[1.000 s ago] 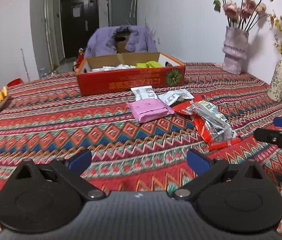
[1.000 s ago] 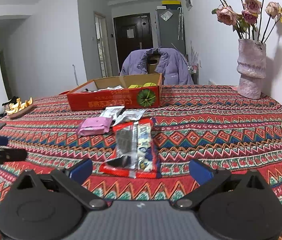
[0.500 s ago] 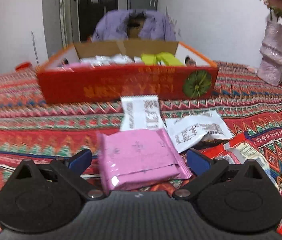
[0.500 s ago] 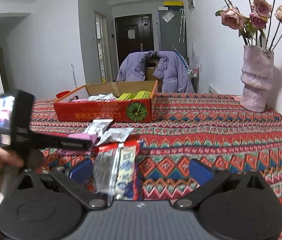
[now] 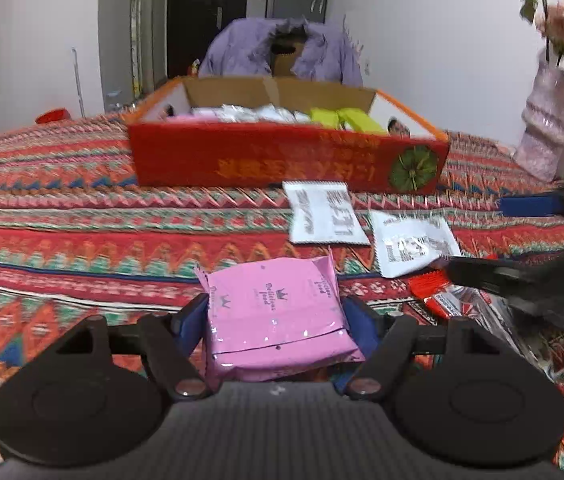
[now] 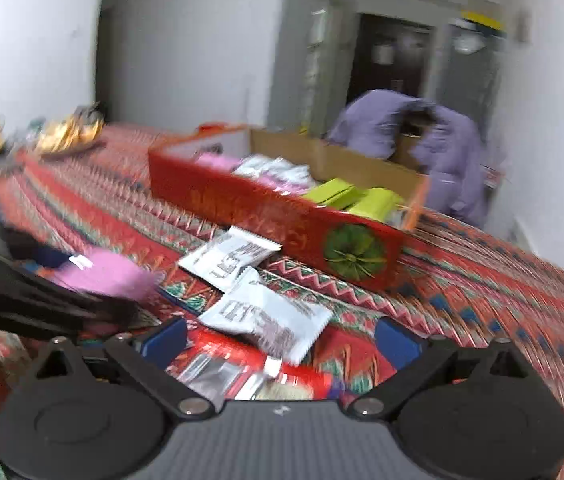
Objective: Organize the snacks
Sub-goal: 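Grasp a pink packet with the left tool while the right tool grasps a white packet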
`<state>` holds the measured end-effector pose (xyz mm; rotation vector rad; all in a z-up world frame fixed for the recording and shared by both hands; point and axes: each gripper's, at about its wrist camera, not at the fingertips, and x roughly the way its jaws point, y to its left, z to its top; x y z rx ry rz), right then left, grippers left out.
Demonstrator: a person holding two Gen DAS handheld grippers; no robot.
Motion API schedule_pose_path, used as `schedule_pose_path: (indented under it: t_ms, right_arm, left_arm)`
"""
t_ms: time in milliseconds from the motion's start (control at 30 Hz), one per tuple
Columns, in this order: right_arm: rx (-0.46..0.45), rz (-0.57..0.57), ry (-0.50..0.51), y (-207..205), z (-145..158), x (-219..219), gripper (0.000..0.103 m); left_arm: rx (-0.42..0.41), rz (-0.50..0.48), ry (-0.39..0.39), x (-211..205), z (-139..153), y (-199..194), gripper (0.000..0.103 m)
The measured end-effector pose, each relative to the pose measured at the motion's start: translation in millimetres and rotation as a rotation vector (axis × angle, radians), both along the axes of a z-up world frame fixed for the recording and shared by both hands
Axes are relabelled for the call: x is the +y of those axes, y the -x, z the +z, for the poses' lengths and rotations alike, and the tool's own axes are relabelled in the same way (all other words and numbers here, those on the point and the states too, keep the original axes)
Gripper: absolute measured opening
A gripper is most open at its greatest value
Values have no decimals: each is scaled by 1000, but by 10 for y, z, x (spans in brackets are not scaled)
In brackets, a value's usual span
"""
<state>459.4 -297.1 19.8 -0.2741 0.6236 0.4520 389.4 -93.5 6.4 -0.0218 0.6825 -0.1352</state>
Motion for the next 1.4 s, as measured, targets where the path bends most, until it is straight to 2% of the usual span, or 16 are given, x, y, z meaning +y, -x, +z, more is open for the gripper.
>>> schedule_pose_path:
  t_ms: [100,200,267,333,367,400,467,567,700,833,900,1067,1233,1300,1400]
  right_arm:
    - [76,88,13,-263,-94,119,90]
    - [48,164,112,-366,-200,207,89]
    - [59,203,98,-453,-207,169,88]
    - [118,182,48,-596,-196,73,84]
    - [148,162,0,-677,-204,6,77]
    - [181,129,-64,-752,-215,-80,65]
    - [185,47,-140,-790,-203,-215,52]
    - [172,-53,-140,-730,-208,-345,51]
    - [123,-173,-160,-534,-144,-541,51]
    - [14,-271,-160,-136,151,-640,50]
    - [-65,-278,-154,160,352,-635,50]
    - [-195,-271,-171,902,753,-549,50]
    - [-221,-250,-228,1479,946,-524,51]
    - [-226,-251,-227,1615,977,-508,51]
    - [-202,-225,-288,1746,997,-507,51]
  left_arm:
    - [-31,14,-11,145,110,134,74]
    - [-45,28,-17,270,176,229,74]
    - [-47,35,-14,336,194,272,74]
    - [-50,31,-16,373,199,304,74]
    - [-50,31,-21,380,200,320,74]
    - [-52,31,-23,385,205,326,74]
    - [-57,36,-26,397,213,336,74]
    - [-61,43,-18,427,242,354,74]
    - [-67,55,-15,447,303,400,74]
    - [-111,47,-11,442,459,571,74]
    - [-134,46,-10,439,537,685,74]
    - [-181,36,4,426,703,1026,74]
    - [-204,9,13,379,784,1347,74]
    - [-214,1,8,352,804,1438,74]
    - [-229,-3,9,334,843,1522,74]
